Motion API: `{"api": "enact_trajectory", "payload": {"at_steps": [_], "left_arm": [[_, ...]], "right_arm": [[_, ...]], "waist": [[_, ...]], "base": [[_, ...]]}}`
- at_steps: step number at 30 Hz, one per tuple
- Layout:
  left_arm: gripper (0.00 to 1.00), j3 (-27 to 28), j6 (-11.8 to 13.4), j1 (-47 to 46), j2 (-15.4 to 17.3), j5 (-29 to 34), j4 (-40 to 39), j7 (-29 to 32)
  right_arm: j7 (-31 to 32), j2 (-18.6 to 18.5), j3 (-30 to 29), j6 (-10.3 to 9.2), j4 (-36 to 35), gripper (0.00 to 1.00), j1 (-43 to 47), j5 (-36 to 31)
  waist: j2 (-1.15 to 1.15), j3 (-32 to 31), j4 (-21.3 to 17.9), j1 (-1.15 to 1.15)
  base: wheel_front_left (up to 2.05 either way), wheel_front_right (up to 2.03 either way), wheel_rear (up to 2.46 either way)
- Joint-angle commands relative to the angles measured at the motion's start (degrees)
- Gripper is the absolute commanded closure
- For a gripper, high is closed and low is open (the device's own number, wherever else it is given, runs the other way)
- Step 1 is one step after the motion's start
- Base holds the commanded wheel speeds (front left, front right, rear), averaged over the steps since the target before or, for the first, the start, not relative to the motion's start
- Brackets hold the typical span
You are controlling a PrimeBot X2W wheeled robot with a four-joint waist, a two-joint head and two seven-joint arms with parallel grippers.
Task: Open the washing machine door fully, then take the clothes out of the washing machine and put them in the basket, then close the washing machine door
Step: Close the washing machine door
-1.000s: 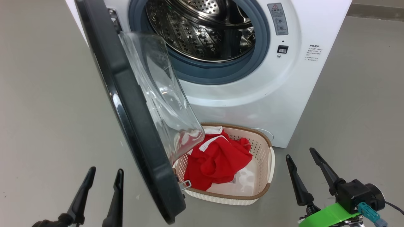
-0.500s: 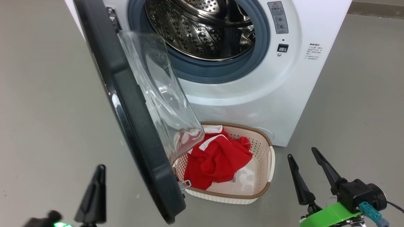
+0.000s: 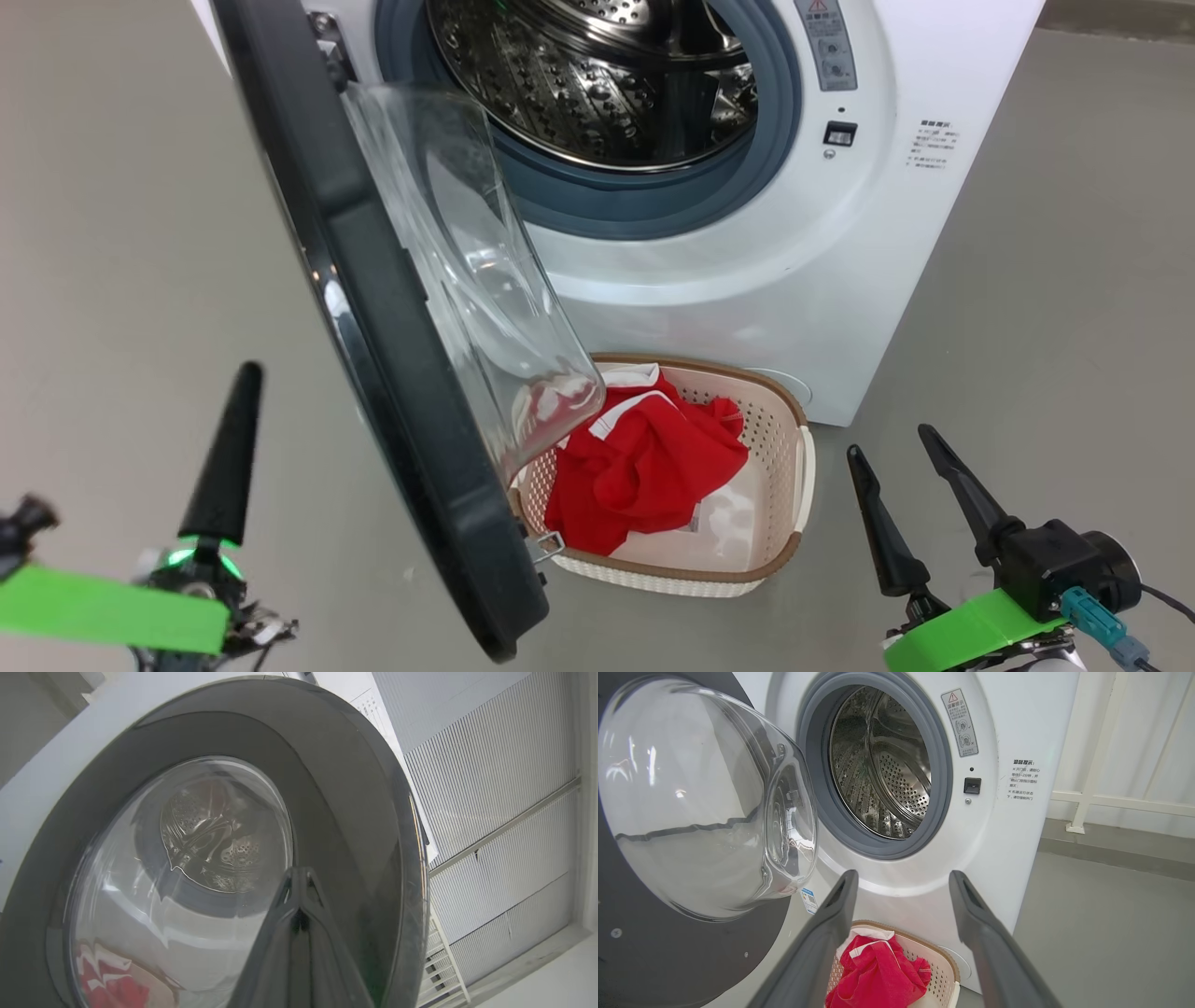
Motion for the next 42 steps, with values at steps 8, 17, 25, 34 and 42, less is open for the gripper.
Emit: {"api": "enact_trajectory", "payload": {"at_steps": [8,17,25,34,42], "left_arm": [[1.0,4.71,6.59,-6.05,2.9,-17.27,-0.81,13.02],[1.0,5.77,13.25,-8.71,3.52,-27.39,-3.65,20.48],[1.0,3.77,14.41,-8.32,2.71,-27.31,-6.21,21.26],[1.0,1.84,14.22,-9.15,1.01,-26.88,-7.51,19.98],[1.0,0.19,15.4,-11.35,-0.31,-26.27,-7.54,17.13]], "right_arm": [[-0.37,-0.44,1.25,0.36,-0.38,0.0,-2.6,0.23],[-0.37,-0.44,1.44,0.36,0.03,0.0,-2.99,0.16],[-0.37,-0.44,1.63,0.36,-0.17,0.0,-3.75,0.15],[-0.37,-0.44,1.83,0.36,-0.28,0.0,-4.56,0.24],[-0.37,-0.44,1.73,0.36,-0.44,0.0,-5.27,0.49]], "waist": [[0.0,0.79,-1.25,0.0],[0.0,1.18,-2.26,0.0],[0.0,2.12,-3.56,0.0],[0.0,3.64,-6.02,0.0],[0.0,5.22,-9.06,0.0]], "base": [[0.0,0.0,0.0],[0.0,0.0,0.0],[0.0,0.0,0.0],[0.0,0.0,0.0],[0.0,0.0,0.0]]}}
